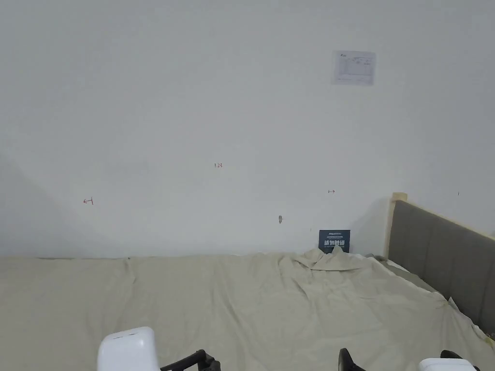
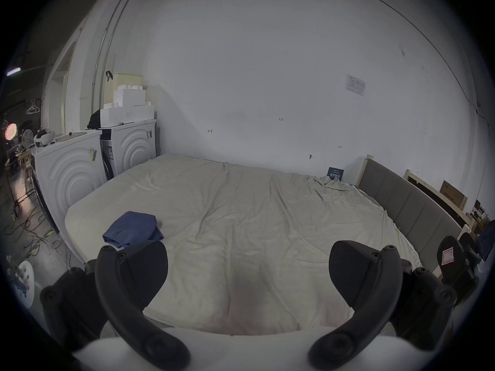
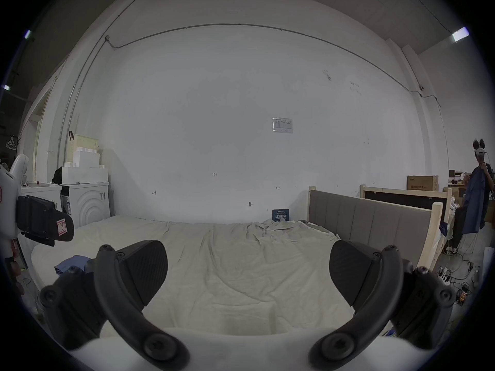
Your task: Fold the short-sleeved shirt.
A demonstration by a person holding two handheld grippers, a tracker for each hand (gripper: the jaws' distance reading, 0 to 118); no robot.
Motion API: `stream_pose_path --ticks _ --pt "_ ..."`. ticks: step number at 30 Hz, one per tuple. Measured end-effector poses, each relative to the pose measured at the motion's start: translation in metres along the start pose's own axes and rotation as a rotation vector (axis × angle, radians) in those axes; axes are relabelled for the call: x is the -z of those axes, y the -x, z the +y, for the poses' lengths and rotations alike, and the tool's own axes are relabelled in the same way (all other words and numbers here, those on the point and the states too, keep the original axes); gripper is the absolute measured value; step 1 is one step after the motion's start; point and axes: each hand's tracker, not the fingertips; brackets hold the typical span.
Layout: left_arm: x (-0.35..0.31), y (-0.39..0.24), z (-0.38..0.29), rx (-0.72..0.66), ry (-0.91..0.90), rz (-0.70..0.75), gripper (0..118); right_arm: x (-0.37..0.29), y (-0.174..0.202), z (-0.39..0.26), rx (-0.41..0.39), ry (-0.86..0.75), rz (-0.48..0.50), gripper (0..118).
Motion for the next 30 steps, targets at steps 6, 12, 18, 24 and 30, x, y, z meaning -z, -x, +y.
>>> stream_pose_path --ticks 6,12,18,24,30 --pt "-0.0009 -0.0013 -0.0029 0.008 -0.002 -0.019 118 -0.0011 -0.0007 0.0005 -0.002 -0.002 -0.004 118" --pt "-0.0017 -0.0023 -0.0034 0.007 0.013 -0.024 118 -0.0022 0.0011 -0.0003 -0.004 0.002 -0.001 118" --pt "-0.0004 0.0004 -0.0038 -0.006 0.03 -0.028 118 -0.0026 0.002 -0.0015 -0.009 0.007 0.002 118" --pt "0.0004 0.0003 -0.0048 -0.012 0.04 -0.026 118 -0.0028 0.0017 -0.0028 -0.004 0.013 0.001 118" --pt "0.0003 0.0015 -0.006 -0.016 0.045 -0.032 118 -0.0044 0.0027 -0.0038 -0.004 0.019 0.0 118"
